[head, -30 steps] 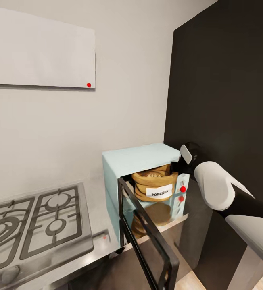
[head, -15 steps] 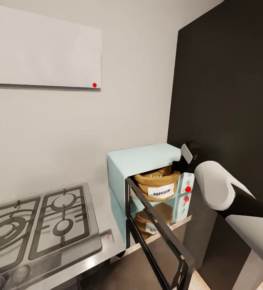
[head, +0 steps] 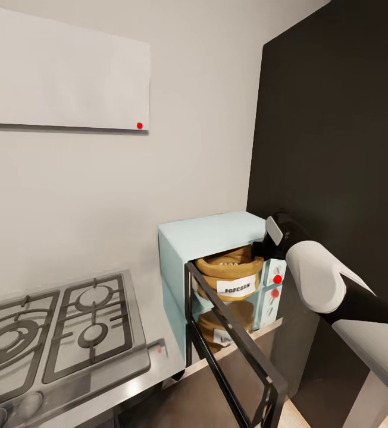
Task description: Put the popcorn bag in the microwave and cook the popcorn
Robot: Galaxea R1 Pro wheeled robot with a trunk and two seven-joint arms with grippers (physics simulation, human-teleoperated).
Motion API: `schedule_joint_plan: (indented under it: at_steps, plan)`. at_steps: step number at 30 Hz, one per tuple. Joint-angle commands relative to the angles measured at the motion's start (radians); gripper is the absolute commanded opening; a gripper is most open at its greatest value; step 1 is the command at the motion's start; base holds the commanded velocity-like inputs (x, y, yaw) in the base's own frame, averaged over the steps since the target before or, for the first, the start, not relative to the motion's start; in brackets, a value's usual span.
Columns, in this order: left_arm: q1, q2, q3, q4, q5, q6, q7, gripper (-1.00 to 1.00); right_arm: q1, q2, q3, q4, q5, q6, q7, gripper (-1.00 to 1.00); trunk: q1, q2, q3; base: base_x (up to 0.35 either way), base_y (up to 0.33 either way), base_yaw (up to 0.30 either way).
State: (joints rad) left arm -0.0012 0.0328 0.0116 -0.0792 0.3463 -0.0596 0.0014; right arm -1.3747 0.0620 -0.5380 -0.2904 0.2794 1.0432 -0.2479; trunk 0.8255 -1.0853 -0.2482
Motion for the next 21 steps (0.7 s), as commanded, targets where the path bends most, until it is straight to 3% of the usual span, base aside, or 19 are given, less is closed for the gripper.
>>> schedule_joint_plan:
  at_steps: [1, 10, 21]
  plan:
    - [0.0, 0.0, 0.001, -0.001, 0.003, -0.002, 0.0, 1.0, 0.0, 0.002, -0.007, -0.001, 0.01, 0.004, 0.001, -1.0, 0.0, -0.001, -0.002, 0.0, 0.0, 0.0]
    - [0.0, 0.0, 0.001, -0.001, 0.003, -0.002, 0.0, 1.0, 0.0, 0.002, -0.007, -0.001, 0.011, 0.004, 0.003, -1.0, 0.0, -0.001, -0.002, 0.005, 0.002, 0.0]
    - [0.0, 0.001, 0.001, -0.001, 0.003, -0.002, 0.0, 1.0, 0.0, 0.001, -0.007, -0.001, 0.018, 0.004, 0.003, -1.0, 0.0, -0.001, -0.002, 0.099, 0.074, 0.0]
